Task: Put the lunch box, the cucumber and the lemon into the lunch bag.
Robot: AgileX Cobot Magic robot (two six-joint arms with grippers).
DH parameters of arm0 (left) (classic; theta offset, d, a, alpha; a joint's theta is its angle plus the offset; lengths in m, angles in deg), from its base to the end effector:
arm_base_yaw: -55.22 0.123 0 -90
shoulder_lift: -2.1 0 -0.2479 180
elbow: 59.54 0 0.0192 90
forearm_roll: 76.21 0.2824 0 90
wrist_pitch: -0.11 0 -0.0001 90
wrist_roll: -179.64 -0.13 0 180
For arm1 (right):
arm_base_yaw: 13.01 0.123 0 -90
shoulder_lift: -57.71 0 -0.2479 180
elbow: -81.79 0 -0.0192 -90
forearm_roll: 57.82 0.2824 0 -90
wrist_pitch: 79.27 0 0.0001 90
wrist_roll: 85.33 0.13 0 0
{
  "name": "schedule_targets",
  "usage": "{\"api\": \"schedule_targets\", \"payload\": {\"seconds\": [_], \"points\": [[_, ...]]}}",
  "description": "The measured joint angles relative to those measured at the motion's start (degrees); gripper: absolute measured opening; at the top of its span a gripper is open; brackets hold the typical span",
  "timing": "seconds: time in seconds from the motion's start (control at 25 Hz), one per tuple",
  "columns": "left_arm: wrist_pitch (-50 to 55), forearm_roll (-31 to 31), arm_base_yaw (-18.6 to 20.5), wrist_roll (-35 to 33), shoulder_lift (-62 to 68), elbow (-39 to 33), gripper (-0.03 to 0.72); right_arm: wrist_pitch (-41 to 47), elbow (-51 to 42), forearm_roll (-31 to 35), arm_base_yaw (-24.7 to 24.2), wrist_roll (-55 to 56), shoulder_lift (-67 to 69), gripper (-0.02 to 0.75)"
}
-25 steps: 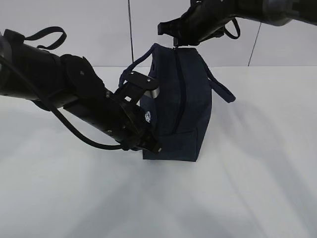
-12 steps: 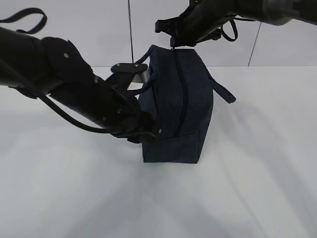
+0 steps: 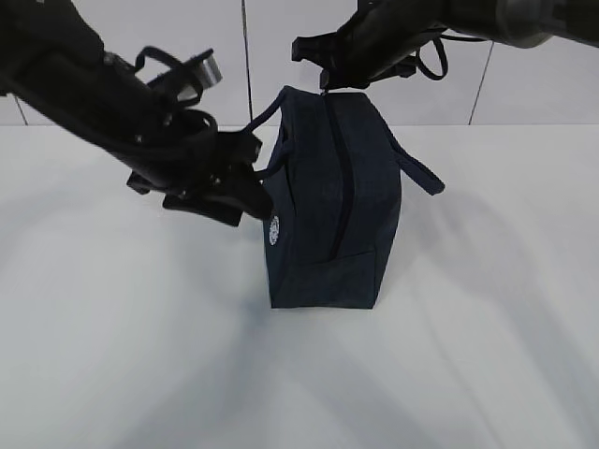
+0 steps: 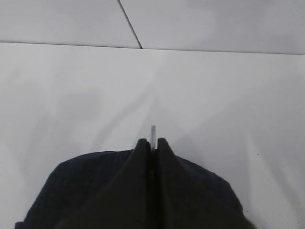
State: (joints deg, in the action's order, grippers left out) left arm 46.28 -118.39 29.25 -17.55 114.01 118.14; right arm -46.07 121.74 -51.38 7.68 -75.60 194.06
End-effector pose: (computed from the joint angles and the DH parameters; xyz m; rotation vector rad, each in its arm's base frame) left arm 0.3423 -0.2368 0.1543 0.4371 2.6909 -0.8964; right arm 0.5232 0.2061 0.1992 -0.1443 2.2845 0.3994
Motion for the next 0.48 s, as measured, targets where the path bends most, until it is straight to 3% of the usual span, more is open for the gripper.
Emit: {"api": "schedule_targets", "payload": {"seconds": [0.48], "points": [[2.41, 3.90, 1.48, 4.04, 6.09, 17.66, 0.319, 0.12, 0.00, 0.40, 0.00, -0.20, 0.00, 0.000]]}}
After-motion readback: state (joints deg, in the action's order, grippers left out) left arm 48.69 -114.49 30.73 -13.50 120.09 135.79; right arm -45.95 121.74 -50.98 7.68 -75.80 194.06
